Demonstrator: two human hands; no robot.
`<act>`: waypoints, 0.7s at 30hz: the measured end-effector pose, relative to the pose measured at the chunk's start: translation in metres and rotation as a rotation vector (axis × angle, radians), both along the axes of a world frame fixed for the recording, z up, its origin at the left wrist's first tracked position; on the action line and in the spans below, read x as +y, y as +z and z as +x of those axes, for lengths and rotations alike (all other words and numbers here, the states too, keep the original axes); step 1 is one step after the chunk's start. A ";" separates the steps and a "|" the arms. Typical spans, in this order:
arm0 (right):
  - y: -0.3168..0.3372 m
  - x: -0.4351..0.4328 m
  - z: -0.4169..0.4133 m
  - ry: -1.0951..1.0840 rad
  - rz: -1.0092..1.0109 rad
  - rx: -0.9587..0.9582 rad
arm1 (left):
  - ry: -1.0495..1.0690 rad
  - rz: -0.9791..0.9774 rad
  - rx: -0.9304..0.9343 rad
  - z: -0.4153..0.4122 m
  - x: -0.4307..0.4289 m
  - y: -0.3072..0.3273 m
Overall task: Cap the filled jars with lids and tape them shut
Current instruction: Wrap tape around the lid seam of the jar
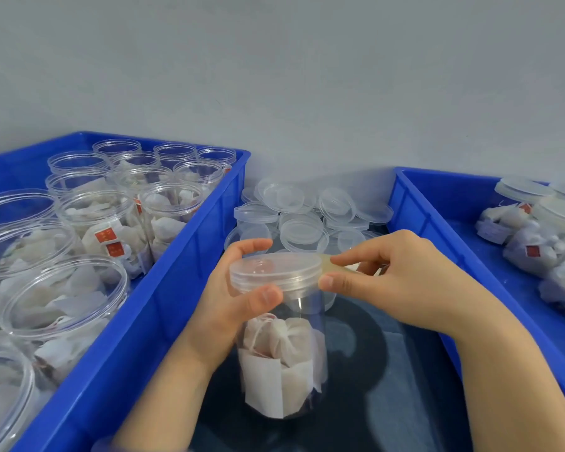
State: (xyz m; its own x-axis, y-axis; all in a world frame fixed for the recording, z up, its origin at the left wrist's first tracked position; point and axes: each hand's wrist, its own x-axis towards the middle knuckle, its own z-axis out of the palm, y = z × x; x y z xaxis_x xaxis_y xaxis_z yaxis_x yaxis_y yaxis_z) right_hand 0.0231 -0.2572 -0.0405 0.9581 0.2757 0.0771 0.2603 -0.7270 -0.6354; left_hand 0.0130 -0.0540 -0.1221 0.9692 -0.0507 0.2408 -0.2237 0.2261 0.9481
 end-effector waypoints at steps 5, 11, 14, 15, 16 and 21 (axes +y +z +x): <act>-0.005 0.000 0.005 0.005 -0.051 0.060 | -0.029 -0.050 0.040 -0.001 -0.005 -0.001; -0.009 0.000 0.008 -0.014 -0.057 0.088 | 0.146 0.027 -0.050 0.000 -0.006 0.001; -0.014 0.005 0.006 0.000 -0.151 0.045 | 0.208 0.213 -0.057 -0.004 -0.011 0.004; -0.015 0.008 0.006 0.007 -0.164 0.027 | 0.248 0.297 -0.050 -0.005 -0.012 0.005; -0.016 0.011 0.006 0.012 -0.163 0.008 | 0.293 0.362 -0.042 -0.005 -0.014 0.006; -0.014 0.010 0.007 0.118 -0.012 -0.032 | 0.455 0.255 -0.035 -0.004 -0.017 0.008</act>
State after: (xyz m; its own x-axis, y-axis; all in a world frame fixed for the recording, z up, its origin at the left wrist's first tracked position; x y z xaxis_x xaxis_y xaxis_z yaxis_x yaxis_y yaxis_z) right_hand 0.0302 -0.2470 -0.0541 0.9160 0.3877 0.1033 0.3648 -0.6976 -0.6166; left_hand 0.0090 -0.0708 -0.1139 0.8985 0.3123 0.3084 -0.2779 -0.1389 0.9505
